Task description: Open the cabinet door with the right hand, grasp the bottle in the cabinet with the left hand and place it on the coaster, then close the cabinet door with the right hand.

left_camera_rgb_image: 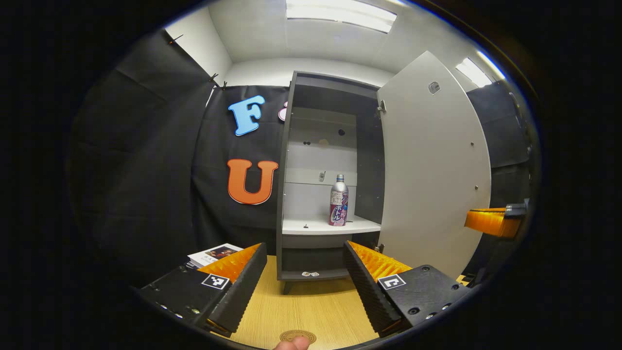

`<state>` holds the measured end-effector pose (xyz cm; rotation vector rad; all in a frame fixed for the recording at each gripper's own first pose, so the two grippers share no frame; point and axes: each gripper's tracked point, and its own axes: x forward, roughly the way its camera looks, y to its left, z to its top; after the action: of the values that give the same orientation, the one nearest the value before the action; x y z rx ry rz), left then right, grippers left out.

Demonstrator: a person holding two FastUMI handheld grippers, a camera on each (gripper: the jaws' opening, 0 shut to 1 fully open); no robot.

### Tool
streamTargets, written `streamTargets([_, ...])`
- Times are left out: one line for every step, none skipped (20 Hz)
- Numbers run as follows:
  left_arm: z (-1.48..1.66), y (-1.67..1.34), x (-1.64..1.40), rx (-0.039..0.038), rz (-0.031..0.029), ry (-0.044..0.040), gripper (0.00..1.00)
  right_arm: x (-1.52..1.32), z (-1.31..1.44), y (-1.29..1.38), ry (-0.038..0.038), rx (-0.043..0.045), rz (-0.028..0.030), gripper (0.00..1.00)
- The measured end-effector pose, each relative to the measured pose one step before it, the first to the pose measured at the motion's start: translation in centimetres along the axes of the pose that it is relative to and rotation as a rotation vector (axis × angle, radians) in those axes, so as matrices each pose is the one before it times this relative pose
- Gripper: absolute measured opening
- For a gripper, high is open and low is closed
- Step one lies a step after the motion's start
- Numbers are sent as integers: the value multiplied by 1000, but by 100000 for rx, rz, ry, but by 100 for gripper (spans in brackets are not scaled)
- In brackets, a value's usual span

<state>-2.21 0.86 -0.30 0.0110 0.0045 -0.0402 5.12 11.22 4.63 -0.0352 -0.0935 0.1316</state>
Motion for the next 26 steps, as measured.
streamTargets([71,-38,195,350,-198,124,95,295,-553,546,-152,-284,1169,4])
streamTargets([186,-112,271,464,-283,-99,95,-7,-256,396,135,-302,945,12])
streamTargets([290,-40,320,494,-185,-152,95,0,-304,199,256,-896,712,19])
streamTargets([357,-121,346,152,-404,-485,95,-53,-213,-124,-5,-1246,-823,37])
streamTargets([500,-217,406,-16,-689,-857,95,-49,45,-31,-492,-463,-105,47])
streamTargets([588,-369,522,-104,-1249,-1045,95,184,46,114,-251,513,280,65])
streamTargets([580,-391,655,-59,-1250,-1033,95,453,-264,168,-217,1248,-18,70])
streamTargets([490,-524,822,-101,-2368,-860,95,118,-259,-112,318,1541,103,77])
streamTargets([495,-604,879,-528,-2476,-597,95,56,-269,-253,758,1694,-379,79])
streamTargets([539,-485,1044,-1009,-2440,-822,95,25,-397,-74,950,1489,628,84])
streamTargets([568,-507,1299,-760,-2716,-701,95,-172,-116,-120,544,1619,544,87])
streamTargets([453,-328,1442,-341,-2423,-452,95,14,4,-112,-290,1313,558,90])
streamTargets([224,-86,1610,-141,-1331,122,95,-11,16,-98,-366,384,210,90])
streamTargets([18,-64,1738,-69,-1290,697,95,58,-65,-110,-439,-300,240,90])
streamTargets([36,-140,1913,-649,-1293,50,95,-29,-60,75,46,-509,742,90])
streamTargets([57,-193,2053,-562,-1539,310,95,-32,-292,310,811,-835,1364,90])
streamTargets([-189,-340,1902,-717,-1594,580,95,-33,-97,4,450,-525,319,90])
streamTargets([-357,-88,2015,-1600,-944,1064,95,13,16,148,173,-179,586,90])
streamTargets([-711,-208,2170,-2409,-1359,1908,95,41,-12,303,137,-1,1140,90])
streamTargets([-607,35,1983,-1541,-202,1452,95,99,-222,274,270,327,839,90])
streamTargets([-387,267,2036,167,891,1091,95,35,-157,68,681,203,216,90])
streamTargets([-273,234,1651,960,591,-328,95,80,-78,-18,583,301,-287,90])
streamTargets([-409,29,1652,1405,364,-453,95,119,-102,-96,699,339,-345,90])
streamTargets([-578,-65,1561,1015,-129,320,95,158,-251,-5,655,507,-112,90])
streamTargets([-426,-57,1505,571,13,-166,95,81,-182,-60,703,662,-365,90])
streamTargets([-568,4,1222,51,680,768,95,68,-239,97,886,509,-90,90])
